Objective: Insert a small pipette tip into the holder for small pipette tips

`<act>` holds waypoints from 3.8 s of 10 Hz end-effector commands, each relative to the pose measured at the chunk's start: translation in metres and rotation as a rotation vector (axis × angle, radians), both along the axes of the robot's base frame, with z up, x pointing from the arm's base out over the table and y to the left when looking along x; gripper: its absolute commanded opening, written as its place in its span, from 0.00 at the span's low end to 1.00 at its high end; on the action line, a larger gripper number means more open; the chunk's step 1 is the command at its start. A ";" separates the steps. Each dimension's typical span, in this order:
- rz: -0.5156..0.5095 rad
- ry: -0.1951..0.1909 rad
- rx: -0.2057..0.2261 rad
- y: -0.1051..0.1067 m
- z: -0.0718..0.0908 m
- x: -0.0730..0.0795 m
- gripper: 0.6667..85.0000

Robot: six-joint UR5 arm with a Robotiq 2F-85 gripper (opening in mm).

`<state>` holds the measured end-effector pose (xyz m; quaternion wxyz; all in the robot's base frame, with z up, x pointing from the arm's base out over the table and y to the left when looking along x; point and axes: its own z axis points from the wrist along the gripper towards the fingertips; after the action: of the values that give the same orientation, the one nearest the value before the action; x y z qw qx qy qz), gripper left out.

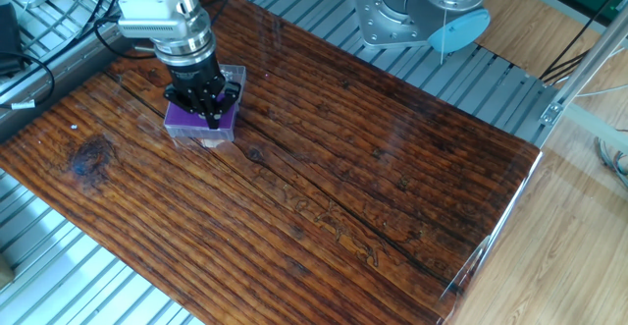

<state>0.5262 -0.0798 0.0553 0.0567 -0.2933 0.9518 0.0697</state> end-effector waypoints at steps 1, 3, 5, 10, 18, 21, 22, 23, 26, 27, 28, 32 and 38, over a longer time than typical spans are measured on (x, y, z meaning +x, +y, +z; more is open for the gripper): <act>0.000 -0.005 -0.002 -0.002 0.002 0.002 0.04; 0.000 -0.002 -0.004 -0.003 0.002 0.001 0.04; 0.006 -0.007 0.008 -0.001 0.003 0.003 0.04; 0.005 0.015 0.054 0.010 0.005 0.001 0.04; -0.005 0.066 0.020 0.002 0.000 -0.011 0.04; -0.004 0.068 0.009 0.000 -0.001 -0.012 0.04; -0.004 0.068 0.008 -0.001 -0.001 -0.011 0.04; -0.004 0.066 0.008 -0.001 -0.001 -0.011 0.04; -0.005 0.060 -0.002 -0.003 -0.001 -0.010 0.04; -0.005 0.060 0.000 -0.003 0.000 -0.010 0.04; -0.006 0.058 -0.005 -0.004 -0.001 -0.010 0.04; -0.024 0.055 -0.033 -0.012 0.000 -0.009 0.04; -0.052 0.097 -0.037 -0.015 0.011 -0.024 0.03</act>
<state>0.5072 -0.0959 0.0599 0.0110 -0.2761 0.9593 0.0577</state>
